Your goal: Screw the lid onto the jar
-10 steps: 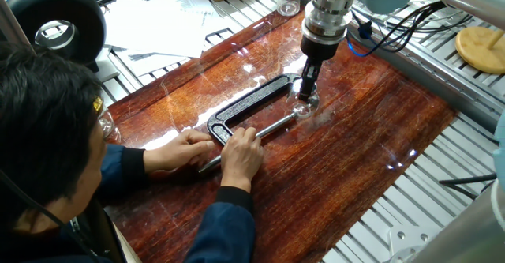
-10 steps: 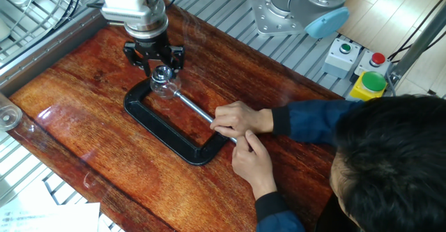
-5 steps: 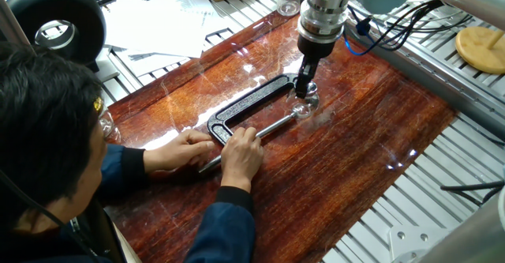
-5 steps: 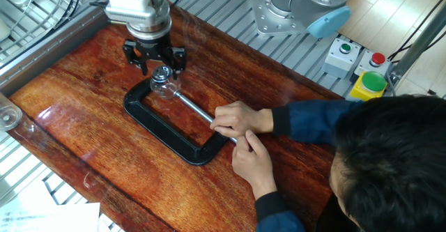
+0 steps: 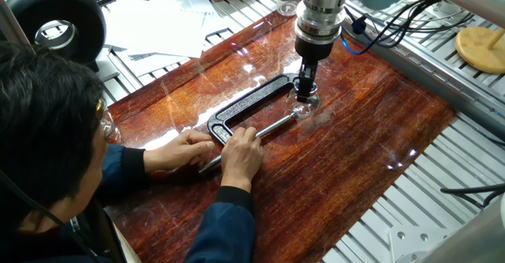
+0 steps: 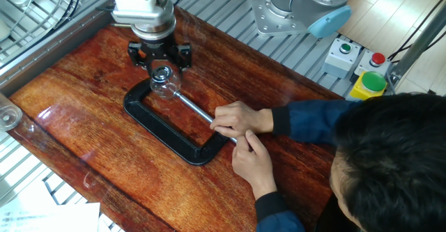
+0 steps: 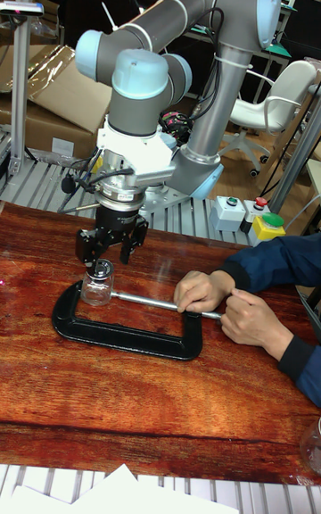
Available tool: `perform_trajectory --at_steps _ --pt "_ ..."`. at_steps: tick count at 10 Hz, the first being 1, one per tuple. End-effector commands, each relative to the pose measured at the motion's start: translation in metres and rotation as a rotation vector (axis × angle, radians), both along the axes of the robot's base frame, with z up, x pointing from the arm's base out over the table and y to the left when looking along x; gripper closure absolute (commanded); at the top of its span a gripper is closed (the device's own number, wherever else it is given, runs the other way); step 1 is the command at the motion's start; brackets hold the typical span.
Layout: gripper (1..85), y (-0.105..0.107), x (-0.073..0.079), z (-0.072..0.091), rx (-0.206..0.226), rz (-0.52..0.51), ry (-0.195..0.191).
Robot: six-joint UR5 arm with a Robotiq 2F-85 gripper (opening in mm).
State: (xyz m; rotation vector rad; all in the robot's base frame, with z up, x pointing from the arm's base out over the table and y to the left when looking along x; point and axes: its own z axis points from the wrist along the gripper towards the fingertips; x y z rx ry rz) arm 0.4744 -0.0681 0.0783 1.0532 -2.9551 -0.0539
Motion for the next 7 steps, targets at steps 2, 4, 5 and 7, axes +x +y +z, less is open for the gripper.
perform_trajectory --at_steps 2,4,5,7 --pt "30.0 -0.006 -0.008 0.006 -0.019 0.102 0.032" --pt "33.3 0.021 -0.021 0.003 0.056 -0.017 0.070" --pt "33.3 0.035 -0.025 0.004 0.101 -0.064 0.085" --pt "34.0 0.037 -0.027 0.003 0.108 -0.072 0.093"
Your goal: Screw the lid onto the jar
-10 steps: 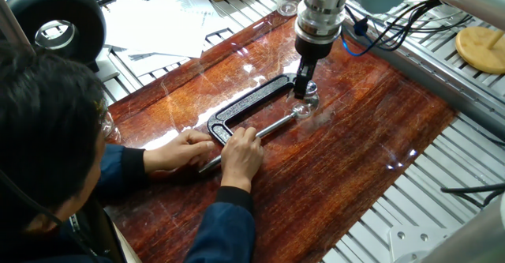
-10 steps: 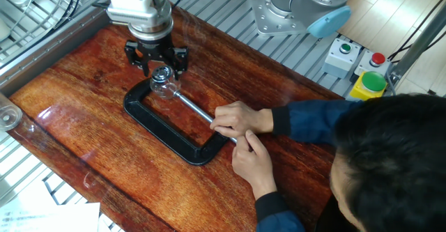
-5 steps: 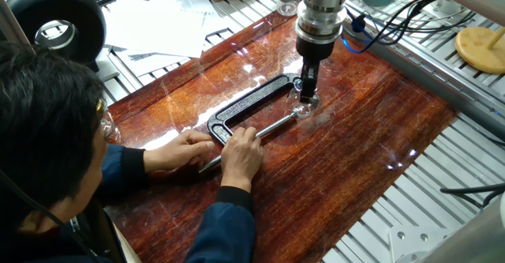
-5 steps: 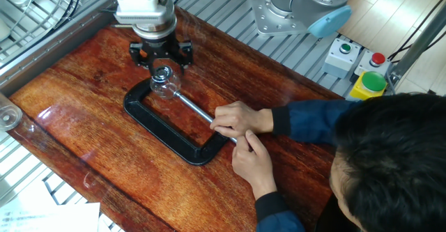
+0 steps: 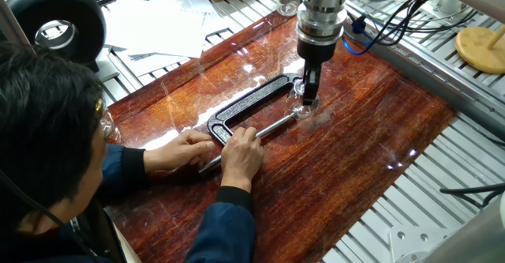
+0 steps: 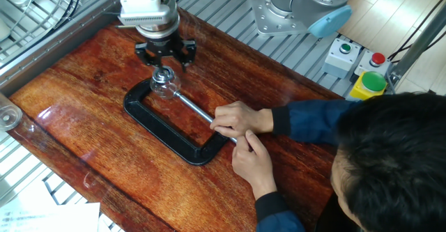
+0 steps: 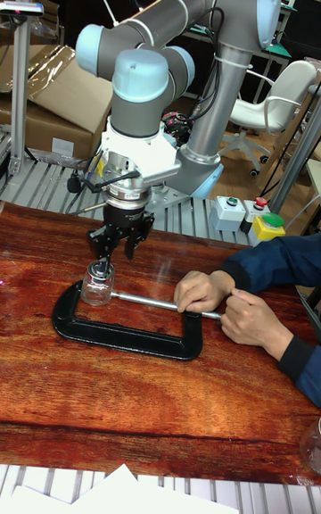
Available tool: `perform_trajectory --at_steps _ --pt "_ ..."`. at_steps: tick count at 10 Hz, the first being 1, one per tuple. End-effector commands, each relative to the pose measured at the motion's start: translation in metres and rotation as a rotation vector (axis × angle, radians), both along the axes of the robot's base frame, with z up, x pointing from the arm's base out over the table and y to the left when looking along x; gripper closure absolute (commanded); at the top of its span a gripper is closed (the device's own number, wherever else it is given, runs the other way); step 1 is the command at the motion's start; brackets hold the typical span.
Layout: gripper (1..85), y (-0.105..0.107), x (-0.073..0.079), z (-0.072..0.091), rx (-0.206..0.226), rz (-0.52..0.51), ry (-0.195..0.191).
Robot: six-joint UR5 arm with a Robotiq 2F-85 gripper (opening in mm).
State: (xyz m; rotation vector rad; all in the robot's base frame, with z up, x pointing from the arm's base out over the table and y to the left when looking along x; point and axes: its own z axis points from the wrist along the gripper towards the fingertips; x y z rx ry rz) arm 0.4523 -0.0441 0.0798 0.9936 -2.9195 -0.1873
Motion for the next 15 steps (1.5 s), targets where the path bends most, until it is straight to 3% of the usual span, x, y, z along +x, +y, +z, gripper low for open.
perform_trajectory --at_steps 1,6,8,9,10,11,12,13,15 --pt "34.3 0.010 -0.003 0.002 0.033 -0.027 0.016" --pt "34.3 -0.014 0.007 0.014 -0.026 0.073 0.004" --pt "33.0 -0.033 0.024 0.018 -0.085 0.232 -0.041" --pt "27.0 -0.035 0.028 0.017 -0.086 0.355 -0.057" --pt "22.0 -0.028 0.031 0.012 -0.048 0.506 -0.061" --pt "14.7 -0.013 0.021 0.009 0.023 0.574 -0.032" --pt "14.7 -0.009 0.022 0.005 0.047 0.664 -0.037" --pt "14.7 -0.007 0.024 0.001 0.058 0.749 -0.045" --pt "14.3 -0.012 0.029 -0.001 0.037 0.894 -0.069"
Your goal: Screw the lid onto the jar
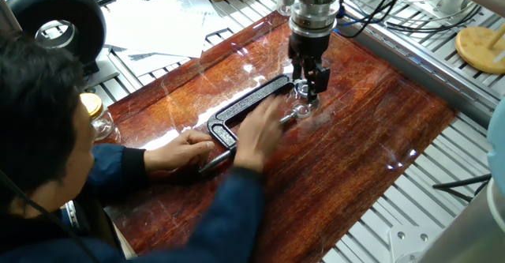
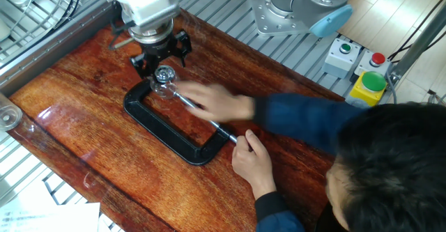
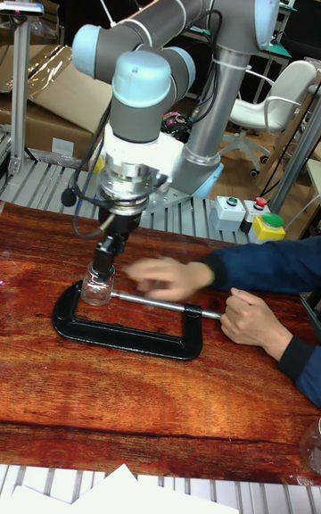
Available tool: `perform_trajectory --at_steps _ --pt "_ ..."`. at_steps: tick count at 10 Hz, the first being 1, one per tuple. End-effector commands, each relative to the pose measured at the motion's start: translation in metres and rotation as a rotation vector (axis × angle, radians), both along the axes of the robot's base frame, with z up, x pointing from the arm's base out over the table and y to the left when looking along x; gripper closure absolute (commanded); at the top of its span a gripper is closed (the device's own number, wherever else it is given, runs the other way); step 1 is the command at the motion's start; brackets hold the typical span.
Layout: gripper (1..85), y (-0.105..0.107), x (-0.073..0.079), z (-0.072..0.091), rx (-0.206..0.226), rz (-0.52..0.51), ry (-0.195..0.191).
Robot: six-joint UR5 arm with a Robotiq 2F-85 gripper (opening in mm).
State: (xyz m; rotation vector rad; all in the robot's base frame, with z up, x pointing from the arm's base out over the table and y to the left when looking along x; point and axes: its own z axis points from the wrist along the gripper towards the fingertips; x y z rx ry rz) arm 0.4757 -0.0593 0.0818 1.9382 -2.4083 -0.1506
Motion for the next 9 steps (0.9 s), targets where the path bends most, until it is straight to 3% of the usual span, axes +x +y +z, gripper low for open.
perform_trajectory --at_steps 1,4,9 --pt "13.3 0.0043 0.0055 -0.0025 0.030 0.237 -0.022" --pt "12.0 0.0070 0.0107 -0.0013 0.012 0.279 -0.045" --pt "12.7 0.0103 0.0070 -0.0030 0.016 0.297 -0.040"
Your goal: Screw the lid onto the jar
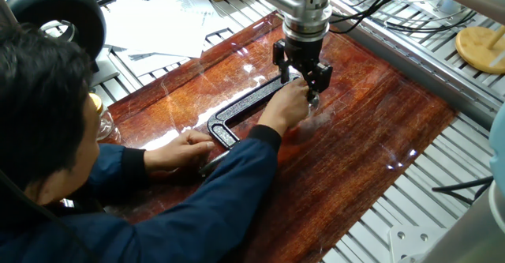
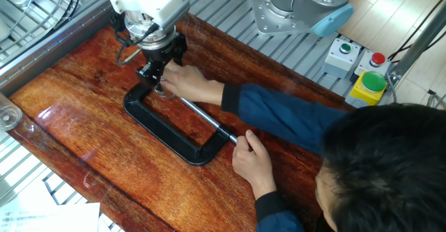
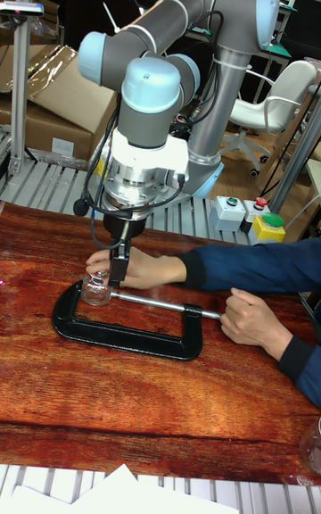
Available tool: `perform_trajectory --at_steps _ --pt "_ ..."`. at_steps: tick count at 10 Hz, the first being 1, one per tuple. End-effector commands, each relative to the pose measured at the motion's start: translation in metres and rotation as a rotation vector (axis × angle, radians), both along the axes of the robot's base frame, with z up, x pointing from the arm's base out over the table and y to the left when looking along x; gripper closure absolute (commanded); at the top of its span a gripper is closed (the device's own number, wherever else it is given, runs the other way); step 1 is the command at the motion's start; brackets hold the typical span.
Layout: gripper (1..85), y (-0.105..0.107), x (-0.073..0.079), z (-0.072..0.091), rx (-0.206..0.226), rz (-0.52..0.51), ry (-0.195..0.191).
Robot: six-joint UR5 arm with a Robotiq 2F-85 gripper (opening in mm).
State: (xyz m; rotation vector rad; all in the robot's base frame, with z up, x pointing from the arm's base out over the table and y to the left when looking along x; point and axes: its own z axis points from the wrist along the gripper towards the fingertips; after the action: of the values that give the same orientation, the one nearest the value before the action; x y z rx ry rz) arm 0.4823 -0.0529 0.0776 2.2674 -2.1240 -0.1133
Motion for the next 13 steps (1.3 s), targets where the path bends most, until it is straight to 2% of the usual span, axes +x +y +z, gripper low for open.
perform_trajectory --at_steps 1,5,7,10,13 --pt "12.7 0.003 0.001 0.002 0.008 0.021 -0.011" --pt "13.0 -0.001 0.007 0.001 0.000 0.018 -0.034" --pt "13.7 -0.010 0.012 -0.001 -0.026 0.063 -0.052" --pt "13.0 -0.013 0.004 -0.005 -0.018 0.091 -0.032" --pt "12.7 -0.017 0.001 -0.009 -0.021 0.082 -0.037"
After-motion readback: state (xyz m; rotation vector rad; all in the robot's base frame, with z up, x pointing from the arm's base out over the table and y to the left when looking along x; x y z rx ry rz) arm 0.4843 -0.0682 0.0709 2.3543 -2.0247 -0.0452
